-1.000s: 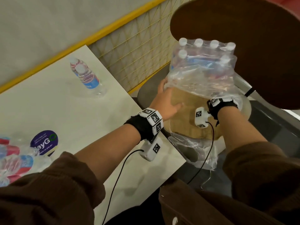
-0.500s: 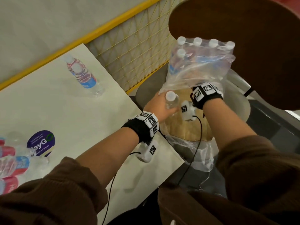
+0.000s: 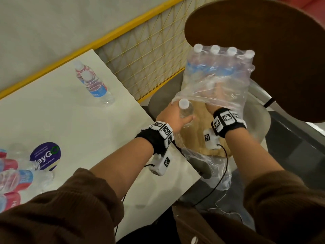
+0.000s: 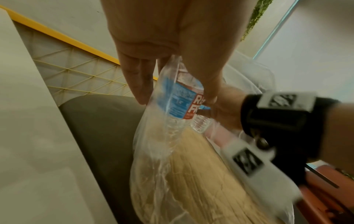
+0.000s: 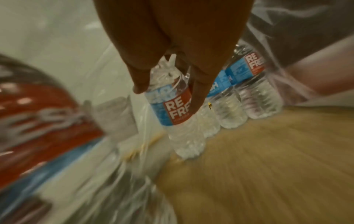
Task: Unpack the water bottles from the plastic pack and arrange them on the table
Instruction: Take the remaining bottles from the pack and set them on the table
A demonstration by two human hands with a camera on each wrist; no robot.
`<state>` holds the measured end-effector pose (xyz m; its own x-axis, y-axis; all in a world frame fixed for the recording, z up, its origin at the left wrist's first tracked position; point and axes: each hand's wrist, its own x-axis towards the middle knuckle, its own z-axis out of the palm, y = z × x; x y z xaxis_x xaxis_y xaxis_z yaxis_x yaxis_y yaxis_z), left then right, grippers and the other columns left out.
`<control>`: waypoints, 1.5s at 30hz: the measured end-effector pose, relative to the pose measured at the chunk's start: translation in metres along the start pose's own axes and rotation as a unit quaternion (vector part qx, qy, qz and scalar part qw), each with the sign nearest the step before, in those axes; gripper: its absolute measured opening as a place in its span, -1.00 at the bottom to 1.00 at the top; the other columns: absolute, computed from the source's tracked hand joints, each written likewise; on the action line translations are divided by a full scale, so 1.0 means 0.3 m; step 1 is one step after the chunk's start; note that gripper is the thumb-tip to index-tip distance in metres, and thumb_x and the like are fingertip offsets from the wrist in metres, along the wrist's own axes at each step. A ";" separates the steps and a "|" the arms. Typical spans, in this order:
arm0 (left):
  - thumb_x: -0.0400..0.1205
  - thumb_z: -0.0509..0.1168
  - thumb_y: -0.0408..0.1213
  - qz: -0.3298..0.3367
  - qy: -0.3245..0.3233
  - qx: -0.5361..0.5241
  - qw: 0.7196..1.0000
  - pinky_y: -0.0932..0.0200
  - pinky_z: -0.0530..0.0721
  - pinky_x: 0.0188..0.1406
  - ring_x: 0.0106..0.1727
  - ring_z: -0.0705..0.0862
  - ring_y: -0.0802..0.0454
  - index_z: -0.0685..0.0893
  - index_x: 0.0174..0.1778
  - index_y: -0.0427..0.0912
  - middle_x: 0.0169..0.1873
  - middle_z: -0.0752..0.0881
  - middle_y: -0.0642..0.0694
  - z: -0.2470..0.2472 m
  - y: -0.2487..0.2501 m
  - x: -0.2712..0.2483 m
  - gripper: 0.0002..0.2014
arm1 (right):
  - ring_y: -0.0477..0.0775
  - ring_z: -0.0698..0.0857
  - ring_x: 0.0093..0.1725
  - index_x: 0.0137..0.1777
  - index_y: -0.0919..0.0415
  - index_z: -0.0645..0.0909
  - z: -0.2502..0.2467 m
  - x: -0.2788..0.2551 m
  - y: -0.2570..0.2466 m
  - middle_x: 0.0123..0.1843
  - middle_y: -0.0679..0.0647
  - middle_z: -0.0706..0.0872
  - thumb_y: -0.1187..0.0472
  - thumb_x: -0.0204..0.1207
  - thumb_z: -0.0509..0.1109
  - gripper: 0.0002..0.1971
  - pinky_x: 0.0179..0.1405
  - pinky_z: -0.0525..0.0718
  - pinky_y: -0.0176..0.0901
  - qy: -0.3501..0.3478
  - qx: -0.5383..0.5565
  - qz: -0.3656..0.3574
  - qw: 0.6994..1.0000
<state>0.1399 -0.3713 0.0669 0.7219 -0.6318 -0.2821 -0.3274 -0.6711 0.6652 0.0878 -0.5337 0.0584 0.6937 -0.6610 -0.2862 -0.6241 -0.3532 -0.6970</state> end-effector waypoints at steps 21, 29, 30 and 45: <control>0.52 0.44 -0.07 0.070 0.180 -0.220 0.956 0.11 0.74 -0.08 -0.06 0.74 0.00 0.67 -0.16 -0.16 -0.14 0.77 -0.08 -0.302 -0.191 -0.490 -0.78 | 0.15 0.52 -0.12 0.00 0.06 0.55 0.230 -0.614 -0.029 -0.23 -0.12 0.50 -0.14 0.55 0.33 -0.73 -0.10 0.55 0.22 0.248 0.178 -0.203 0.930; 0.57 0.36 -0.07 -0.015 0.209 -0.067 0.976 0.10 0.61 -0.24 -0.23 0.68 -0.23 0.63 -0.17 -0.20 -0.33 0.73 -0.26 -0.461 -0.590 -0.812 -0.76 | 0.22 0.57 0.03 0.16 0.00 0.49 0.591 -0.881 -0.263 -0.05 -0.14 0.51 -0.13 0.55 0.27 -0.71 -0.04 0.60 0.21 0.071 0.144 -0.321 0.933; 0.59 0.33 -0.08 -0.029 0.195 -0.018 0.980 0.13 0.53 -0.25 -0.20 0.67 -0.25 0.63 -0.12 -0.23 -0.30 0.72 -0.28 -0.468 -0.639 -0.845 -0.76 | 0.15 0.59 0.01 0.14 -0.05 0.50 0.649 -0.913 -0.283 -0.06 -0.17 0.54 -0.12 0.55 0.27 -0.74 -0.06 0.62 0.20 0.025 0.133 -0.325 0.936; 0.62 0.28 -0.12 -0.019 0.246 0.053 0.968 0.09 0.59 0.13 0.09 0.64 -0.04 0.63 0.16 -0.14 0.13 0.68 -0.10 -0.738 -0.877 -1.110 -0.74 | -0.10 0.44 0.39 0.62 0.04 -0.05 1.019 -1.128 -0.378 0.45 -0.12 0.37 0.15 0.40 0.55 -0.05 0.37 0.50 -0.06 -0.337 0.140 -0.128 0.922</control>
<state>0.1207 0.1016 0.1388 0.9293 -0.3617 0.0753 -0.3361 -0.7429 0.5789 0.0337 -0.0675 0.0334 0.9305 0.0149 -0.3659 -0.3564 -0.1935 -0.9141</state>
